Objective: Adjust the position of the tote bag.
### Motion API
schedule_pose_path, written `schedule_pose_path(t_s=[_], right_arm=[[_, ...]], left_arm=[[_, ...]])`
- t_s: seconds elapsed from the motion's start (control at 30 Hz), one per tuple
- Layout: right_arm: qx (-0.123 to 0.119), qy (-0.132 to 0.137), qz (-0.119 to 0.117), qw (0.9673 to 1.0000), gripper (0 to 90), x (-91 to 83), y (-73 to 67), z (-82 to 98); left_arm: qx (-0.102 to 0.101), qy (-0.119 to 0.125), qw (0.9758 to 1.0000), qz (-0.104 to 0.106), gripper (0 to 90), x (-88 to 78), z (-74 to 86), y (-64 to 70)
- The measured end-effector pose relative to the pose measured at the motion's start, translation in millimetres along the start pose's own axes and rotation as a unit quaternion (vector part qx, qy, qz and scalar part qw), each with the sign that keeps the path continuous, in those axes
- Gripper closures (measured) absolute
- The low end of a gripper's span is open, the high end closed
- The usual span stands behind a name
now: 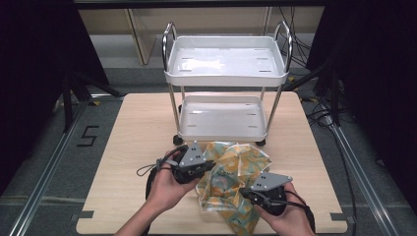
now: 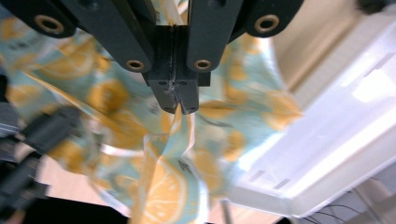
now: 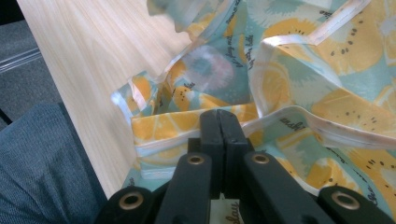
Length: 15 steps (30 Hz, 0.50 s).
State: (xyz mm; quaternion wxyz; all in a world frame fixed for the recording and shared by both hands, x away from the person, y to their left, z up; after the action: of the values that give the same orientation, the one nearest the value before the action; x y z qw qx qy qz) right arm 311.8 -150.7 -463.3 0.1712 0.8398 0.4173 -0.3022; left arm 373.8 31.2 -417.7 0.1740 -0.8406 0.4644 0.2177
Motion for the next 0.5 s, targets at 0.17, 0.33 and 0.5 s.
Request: schedule_pose_path(t_s=[0.17, 0.33, 0.5], right_arm=[[-0.005, 0.001, 0.001, 1.0000, 90.0, 0.1, 1.1, 0.5], [0.001, -0.003, -0.001, 1.0000, 90.0, -2.4, 1.0, 1.2], [0.001, -0.002, 0.001, 1.0000, 90.0, -2.7, 1.0, 3.5]], left_arm=[[-0.006, 0.005, 0.9995, -0.029, 89.5, 4.7, -9.3, -28.9], [-0.016, -0.006, 0.9977, -0.066, 89.5, 21.5, -9.0, -61.4], [-0.026, -0.036, 0.9945, -0.095, 89.4, 47.2, 5.7, -84.3]])
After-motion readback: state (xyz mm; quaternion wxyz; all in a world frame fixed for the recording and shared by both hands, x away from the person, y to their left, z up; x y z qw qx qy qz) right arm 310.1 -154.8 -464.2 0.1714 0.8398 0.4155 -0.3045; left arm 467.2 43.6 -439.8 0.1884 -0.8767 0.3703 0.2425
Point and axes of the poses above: each handheld gripper's, and its own axes: x roughly forward along the jaws, z roughly out of its underside, y roughly to its right, the point moved 6 cm from there along x, roughly forward along the jaws, and after that the axes turned 2 degrees about y, right-handed, at the moved point
